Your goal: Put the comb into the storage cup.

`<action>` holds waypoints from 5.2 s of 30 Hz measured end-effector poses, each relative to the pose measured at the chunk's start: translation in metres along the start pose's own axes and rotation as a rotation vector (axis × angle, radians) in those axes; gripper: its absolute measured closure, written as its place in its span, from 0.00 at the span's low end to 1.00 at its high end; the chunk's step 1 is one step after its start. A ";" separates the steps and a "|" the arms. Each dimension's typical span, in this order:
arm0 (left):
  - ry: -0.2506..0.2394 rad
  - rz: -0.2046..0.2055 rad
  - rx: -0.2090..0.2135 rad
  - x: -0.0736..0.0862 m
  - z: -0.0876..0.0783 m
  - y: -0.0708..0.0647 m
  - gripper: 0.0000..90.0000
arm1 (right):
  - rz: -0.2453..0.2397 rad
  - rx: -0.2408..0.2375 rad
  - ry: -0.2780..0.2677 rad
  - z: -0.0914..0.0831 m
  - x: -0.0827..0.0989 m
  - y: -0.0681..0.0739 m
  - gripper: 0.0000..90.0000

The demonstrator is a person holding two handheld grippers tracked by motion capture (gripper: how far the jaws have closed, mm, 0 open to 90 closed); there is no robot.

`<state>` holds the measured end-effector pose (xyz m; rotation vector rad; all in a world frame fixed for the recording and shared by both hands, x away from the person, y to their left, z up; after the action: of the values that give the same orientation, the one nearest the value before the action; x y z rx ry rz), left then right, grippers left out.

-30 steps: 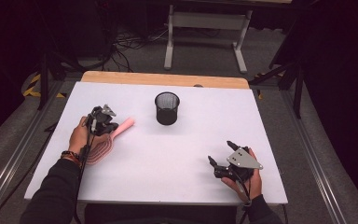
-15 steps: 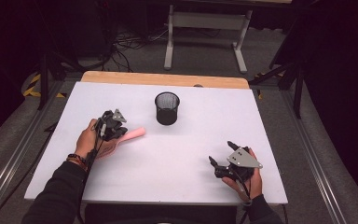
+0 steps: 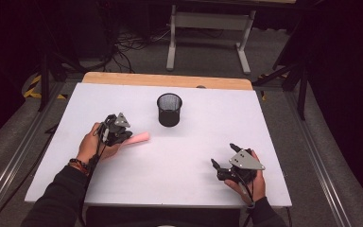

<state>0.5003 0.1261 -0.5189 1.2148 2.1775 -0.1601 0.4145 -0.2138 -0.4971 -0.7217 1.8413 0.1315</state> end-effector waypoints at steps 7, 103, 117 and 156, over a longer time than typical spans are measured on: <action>0.032 0.016 -0.003 -0.001 0.005 -0.001 1.00 | 0.006 0.006 -0.004 0.000 0.000 -0.002 0.17; 0.064 0.246 0.195 0.024 -0.017 -0.087 0.99 | -0.013 0.005 0.012 -0.001 0.003 -0.002 0.17; 0.069 0.250 0.201 0.027 -0.015 -0.088 0.99 | -0.015 0.006 0.013 -0.001 0.003 -0.002 0.17; -0.289 0.092 0.023 0.045 -0.080 -0.042 0.83 | 0.033 -0.059 0.039 0.005 -0.006 0.020 0.17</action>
<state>0.4121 0.1662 -0.4897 1.2196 1.8724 -0.3033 0.4090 -0.1928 -0.4985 -0.7397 1.8939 0.1949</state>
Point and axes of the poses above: each handheld gripper's, and its own axes: z roughly forward along the jaws, x roughly out of its underside, y roughly to its left, the point moved 10 cm from there along z, roughly forward along the jaws, and after that the axes turned 3 degrees about z, right-handed, at the moved point
